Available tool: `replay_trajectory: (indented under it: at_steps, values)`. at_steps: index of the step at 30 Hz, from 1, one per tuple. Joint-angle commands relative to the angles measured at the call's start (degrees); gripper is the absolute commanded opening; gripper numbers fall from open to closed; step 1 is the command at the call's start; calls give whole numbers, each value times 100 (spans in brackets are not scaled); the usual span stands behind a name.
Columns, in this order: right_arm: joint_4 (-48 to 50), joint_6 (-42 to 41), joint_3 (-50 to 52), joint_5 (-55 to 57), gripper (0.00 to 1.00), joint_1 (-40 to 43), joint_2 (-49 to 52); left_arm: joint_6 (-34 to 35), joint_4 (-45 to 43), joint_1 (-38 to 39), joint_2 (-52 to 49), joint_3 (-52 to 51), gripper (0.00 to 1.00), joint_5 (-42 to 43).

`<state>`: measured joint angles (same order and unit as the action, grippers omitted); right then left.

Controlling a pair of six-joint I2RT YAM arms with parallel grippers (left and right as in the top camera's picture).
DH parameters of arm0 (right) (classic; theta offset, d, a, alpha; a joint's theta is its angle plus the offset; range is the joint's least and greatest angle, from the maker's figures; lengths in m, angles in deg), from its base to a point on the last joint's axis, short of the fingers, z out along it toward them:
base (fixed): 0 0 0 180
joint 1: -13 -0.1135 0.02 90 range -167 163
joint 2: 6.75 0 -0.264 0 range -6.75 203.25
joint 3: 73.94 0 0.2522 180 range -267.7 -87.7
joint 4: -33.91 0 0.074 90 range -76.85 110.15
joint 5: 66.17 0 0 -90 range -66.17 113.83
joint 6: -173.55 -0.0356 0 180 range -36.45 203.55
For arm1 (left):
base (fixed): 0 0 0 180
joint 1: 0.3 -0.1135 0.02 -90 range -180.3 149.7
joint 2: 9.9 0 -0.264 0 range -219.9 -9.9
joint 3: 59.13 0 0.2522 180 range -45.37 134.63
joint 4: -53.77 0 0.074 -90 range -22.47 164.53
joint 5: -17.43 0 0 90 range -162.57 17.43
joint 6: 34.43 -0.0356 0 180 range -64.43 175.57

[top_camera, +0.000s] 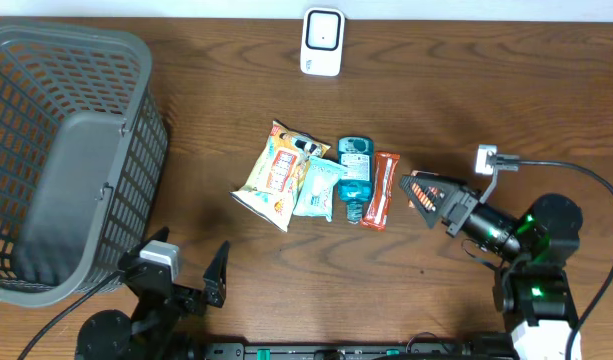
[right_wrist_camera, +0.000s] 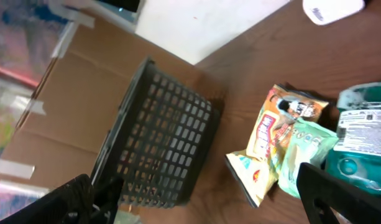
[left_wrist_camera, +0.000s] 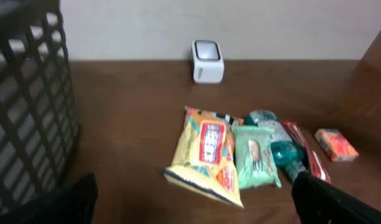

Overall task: Scan the item barcode
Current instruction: 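Reach the right gripper toward the orange snack bar on the table, then grasp the orange snack bar with the right gripper and lift it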

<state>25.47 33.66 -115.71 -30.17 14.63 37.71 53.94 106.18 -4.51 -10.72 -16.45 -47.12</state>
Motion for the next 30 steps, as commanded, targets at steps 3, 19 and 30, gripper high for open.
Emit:
replay_trajectory:
  at_steps: [3, 19, 30]
  values:
    - [-109, 310, -83, 175, 99, -273, 278, 22, 378, -28, 59, 17, 98, 92]
    - [-1690, -2400, -81, 4612, 99, -1561, 1438, 24, 485, -28, 59, 17, 98, 92]
    - [-800, -2374, -81, 3751, 84, -1589, 3729, 22, 485, -28, 59, 17, 98, 90]
